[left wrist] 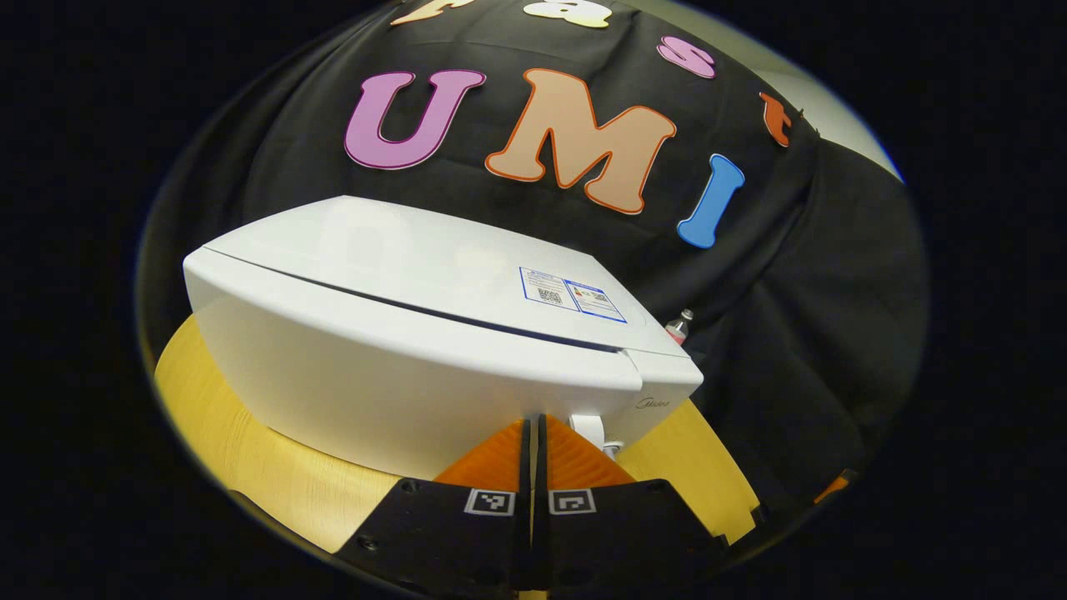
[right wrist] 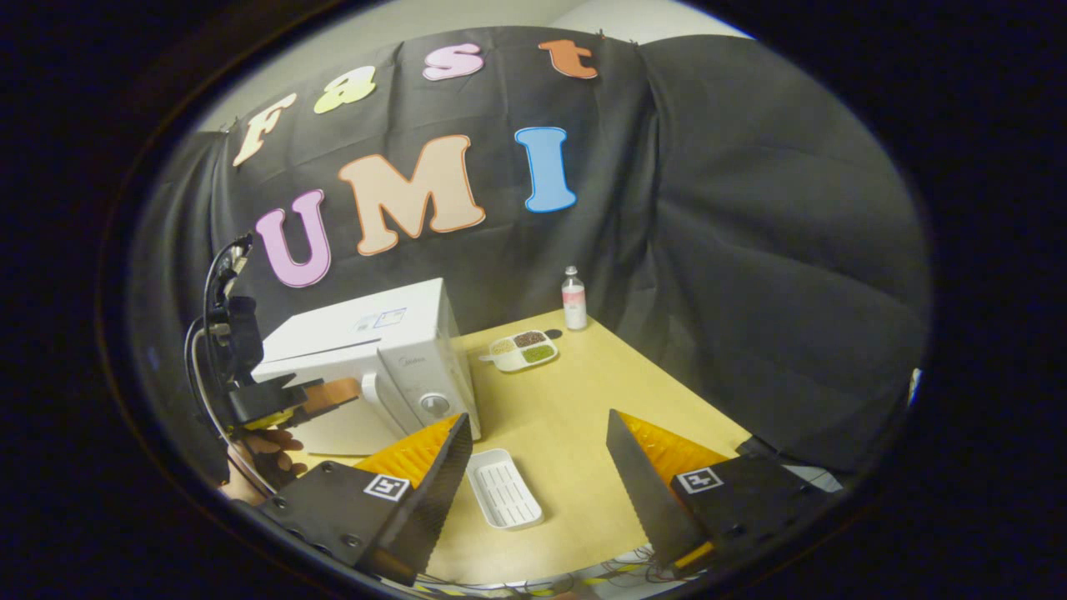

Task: Open the microwave oven with the left hand, put the food in, and close the microwave oven.

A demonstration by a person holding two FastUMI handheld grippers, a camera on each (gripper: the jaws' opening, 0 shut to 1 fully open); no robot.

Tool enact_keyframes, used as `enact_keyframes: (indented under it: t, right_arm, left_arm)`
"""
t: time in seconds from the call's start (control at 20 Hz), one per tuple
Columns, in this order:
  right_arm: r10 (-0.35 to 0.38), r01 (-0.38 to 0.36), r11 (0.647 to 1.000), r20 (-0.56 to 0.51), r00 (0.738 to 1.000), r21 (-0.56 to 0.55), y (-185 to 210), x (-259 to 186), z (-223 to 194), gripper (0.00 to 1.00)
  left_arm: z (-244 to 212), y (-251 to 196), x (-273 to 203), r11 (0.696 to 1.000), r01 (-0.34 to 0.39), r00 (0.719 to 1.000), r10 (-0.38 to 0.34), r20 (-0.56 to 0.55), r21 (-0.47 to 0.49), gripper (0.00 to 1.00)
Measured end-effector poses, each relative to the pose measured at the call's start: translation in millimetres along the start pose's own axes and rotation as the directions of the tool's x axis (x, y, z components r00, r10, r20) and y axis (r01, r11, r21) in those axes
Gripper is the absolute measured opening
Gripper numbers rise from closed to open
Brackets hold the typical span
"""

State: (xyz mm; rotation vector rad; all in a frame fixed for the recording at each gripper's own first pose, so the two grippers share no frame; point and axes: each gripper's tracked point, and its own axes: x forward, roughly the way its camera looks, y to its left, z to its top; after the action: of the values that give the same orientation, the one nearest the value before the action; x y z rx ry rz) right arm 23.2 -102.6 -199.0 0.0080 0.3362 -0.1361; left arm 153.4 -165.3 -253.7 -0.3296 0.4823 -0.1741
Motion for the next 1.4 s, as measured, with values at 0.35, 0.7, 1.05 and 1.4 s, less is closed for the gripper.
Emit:
enact_keyframes:
  t: [0.35,0.7,1.05,1.4]
  right_arm:
    - [0.022,-0.021,1.0,0.015,1.0,-0.019,-1,-3,11,0.91]
    - [0.067,-0.066,0.997,0.045,0.997,-0.025,3,-3,25,0.91]
    - [0.098,-0.094,0.995,0.08,0.992,-0.042,-1,-12,48,0.91]
    - [0.162,-0.148,0.982,0.126,0.979,-0.116,11,-34,73,0.91]
  left_arm:
    - [6,-3,6,1.0,-0.003,1.0,0.002,0.021,0.022,0.01]
    - [28,-10,-39,0.998,0.006,0.997,-0.011,0.073,0.069,0.01]
    - [51,33,-122,0.988,-0.111,0.983,0.092,0.159,0.112,0.01]
    - [65,63,-187,0.958,-0.255,0.944,0.217,0.249,0.13,0.1]
